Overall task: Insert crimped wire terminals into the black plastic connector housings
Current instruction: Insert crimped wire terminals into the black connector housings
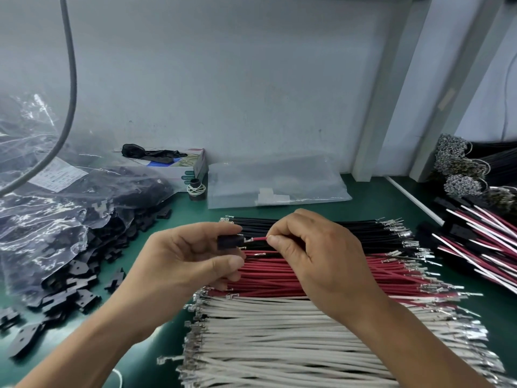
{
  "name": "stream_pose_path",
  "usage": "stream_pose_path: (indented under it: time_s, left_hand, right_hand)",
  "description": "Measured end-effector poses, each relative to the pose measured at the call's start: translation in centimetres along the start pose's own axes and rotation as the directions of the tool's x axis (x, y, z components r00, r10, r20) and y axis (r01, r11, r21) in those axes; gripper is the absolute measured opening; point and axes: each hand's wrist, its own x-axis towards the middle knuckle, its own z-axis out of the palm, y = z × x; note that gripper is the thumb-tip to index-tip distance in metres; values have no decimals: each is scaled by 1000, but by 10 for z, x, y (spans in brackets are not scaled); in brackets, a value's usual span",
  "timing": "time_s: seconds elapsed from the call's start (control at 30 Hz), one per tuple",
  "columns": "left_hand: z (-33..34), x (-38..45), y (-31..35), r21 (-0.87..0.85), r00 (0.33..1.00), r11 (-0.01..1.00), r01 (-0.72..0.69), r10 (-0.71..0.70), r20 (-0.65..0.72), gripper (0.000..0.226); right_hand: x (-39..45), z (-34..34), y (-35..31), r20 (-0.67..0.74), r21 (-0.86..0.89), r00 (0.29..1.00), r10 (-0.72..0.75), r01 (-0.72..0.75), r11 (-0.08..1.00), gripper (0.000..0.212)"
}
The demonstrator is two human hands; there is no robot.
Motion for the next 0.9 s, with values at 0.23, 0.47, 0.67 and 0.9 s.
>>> stream_pose_path:
  time_s: [0.23, 0.47, 0.67, 0.9]
  left_hand:
    - [-3, 2, -7, 56, 1000, 998, -20, 21, -10, 19]
    - [-4, 4, -9, 64, 1000, 998, -23, 23, 1, 21]
    - [-3, 1, -8, 48, 1000, 998, -29, 28, 5, 22]
    - [2, 4, -4, 109, 997, 991, -71, 73, -10, 21]
  right_hand:
    - [-3, 4, -6, -16, 38, 995, -103, 103, 994, 14]
    - [-2, 2, -6, -13, 35, 995, -98, 99, 994, 16]
    - [-6, 9, -15, -39, 45, 985, -167, 169, 985, 17]
    - [3, -22, -13, -29, -199, 980, -197, 187, 962, 5]
